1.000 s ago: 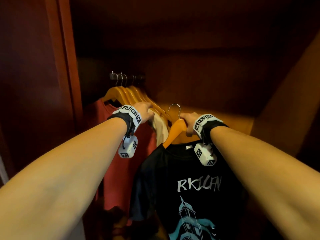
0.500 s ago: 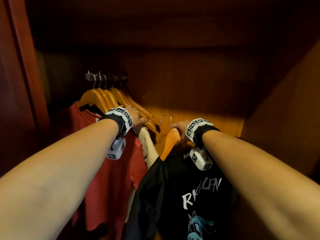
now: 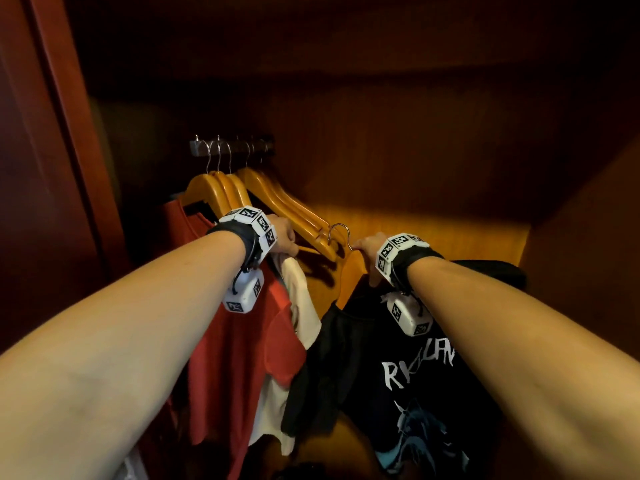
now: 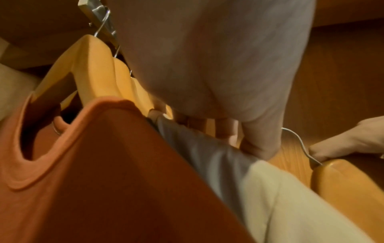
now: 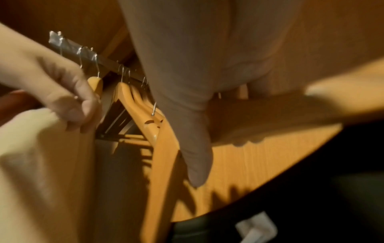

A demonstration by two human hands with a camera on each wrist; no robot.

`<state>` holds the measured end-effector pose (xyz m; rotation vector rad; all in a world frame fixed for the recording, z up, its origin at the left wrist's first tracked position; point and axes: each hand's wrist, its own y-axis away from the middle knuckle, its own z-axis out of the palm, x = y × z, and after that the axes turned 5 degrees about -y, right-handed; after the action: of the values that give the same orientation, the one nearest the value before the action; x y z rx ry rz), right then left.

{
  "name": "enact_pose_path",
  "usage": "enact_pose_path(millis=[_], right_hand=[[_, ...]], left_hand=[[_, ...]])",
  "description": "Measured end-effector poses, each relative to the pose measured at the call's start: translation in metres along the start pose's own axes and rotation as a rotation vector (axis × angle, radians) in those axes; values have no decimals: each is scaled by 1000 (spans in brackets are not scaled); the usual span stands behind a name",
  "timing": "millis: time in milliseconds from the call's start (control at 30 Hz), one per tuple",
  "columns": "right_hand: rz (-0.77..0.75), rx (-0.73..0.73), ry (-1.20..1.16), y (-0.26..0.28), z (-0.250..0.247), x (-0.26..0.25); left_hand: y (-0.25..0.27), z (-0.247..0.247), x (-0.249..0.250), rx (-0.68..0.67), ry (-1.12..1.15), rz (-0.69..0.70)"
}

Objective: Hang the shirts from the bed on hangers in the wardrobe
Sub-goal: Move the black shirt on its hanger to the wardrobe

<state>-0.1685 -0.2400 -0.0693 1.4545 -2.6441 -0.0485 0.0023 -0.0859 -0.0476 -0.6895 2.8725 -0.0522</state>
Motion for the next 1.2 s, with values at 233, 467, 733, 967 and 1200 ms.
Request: enact_pose_path(millis=[233,467,733,967,1200], right_hand=[[-54,67,-133,-4,-6,-5],[-106,144,-191,-5,-22,-20],[-105,114,-267,-12,-35,-31],[-46,38,-147,-10,-42,-33],[26,-57,-24,-19,-34,-17]], left_hand=[[-6,3,-6,-16,96,-16],[-10,-7,-7,69,159,-28],[-12,-15,-8,87,-11,-15],[-20,-14,-11,134,-55,8],[-19,-10,-8,70,11,39]])
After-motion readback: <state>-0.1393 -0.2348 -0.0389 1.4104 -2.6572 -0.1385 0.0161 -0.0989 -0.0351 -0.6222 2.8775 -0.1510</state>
